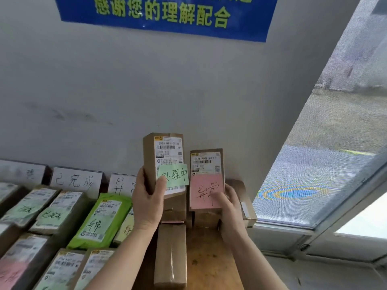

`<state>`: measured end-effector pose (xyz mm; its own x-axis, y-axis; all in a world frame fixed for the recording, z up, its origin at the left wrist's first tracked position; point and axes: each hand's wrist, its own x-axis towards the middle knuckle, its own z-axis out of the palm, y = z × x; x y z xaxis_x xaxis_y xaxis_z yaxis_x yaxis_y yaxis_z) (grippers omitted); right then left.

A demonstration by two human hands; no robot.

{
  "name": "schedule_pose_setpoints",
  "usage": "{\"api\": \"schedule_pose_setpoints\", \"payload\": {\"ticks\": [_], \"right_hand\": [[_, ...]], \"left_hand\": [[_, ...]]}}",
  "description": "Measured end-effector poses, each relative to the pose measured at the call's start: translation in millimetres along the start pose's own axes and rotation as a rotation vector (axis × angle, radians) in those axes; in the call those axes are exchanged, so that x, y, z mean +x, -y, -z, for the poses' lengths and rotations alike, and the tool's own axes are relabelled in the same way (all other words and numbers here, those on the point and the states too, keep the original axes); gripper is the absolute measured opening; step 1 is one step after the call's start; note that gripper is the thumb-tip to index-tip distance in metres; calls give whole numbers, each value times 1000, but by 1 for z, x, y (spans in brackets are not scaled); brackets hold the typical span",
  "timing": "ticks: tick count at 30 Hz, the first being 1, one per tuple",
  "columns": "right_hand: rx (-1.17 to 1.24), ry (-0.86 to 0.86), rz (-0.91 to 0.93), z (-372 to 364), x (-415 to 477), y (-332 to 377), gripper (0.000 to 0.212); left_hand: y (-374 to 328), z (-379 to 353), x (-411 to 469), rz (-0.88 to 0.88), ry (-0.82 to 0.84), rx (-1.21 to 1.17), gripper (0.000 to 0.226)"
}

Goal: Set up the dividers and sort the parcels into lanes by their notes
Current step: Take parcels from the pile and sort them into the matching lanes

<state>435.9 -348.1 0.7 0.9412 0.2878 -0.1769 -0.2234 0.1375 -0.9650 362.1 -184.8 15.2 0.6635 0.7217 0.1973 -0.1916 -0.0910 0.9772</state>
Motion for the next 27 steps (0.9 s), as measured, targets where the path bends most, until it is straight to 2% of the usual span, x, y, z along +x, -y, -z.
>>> {"api": "schedule_pose_setpoints", "payload": {"ticks": [3,5,7,11,15,19,23,27], "right_hand": [[15,33,-25,-1,-14,-2,68],[13,36,-36,0,-22,-2,80],[-14,21,-31,-1,-30,0,87],[0,3,0,-6,-46,7,72],[68,42,59,-18,-68,8,53],[39,88,107,-38,-96,5,57],[42,115,99,-61,-124,-4,64],[40,126,95,-90,-156,-16,55]], "left_hand": [[-5,6,-12,36,2,-27,47],[-9,12,-19,51,4,-41,55],[-12,19,-26,74,0,-74,54],[-19,34,-41,125,-14,-117,55],[-25,51,-58,185,-35,-174,38],[-31,78,-73,201,-43,-178,55],[-38,112,-83,228,-23,-187,36],[-43,156,-92,263,9,-200,45]]}}
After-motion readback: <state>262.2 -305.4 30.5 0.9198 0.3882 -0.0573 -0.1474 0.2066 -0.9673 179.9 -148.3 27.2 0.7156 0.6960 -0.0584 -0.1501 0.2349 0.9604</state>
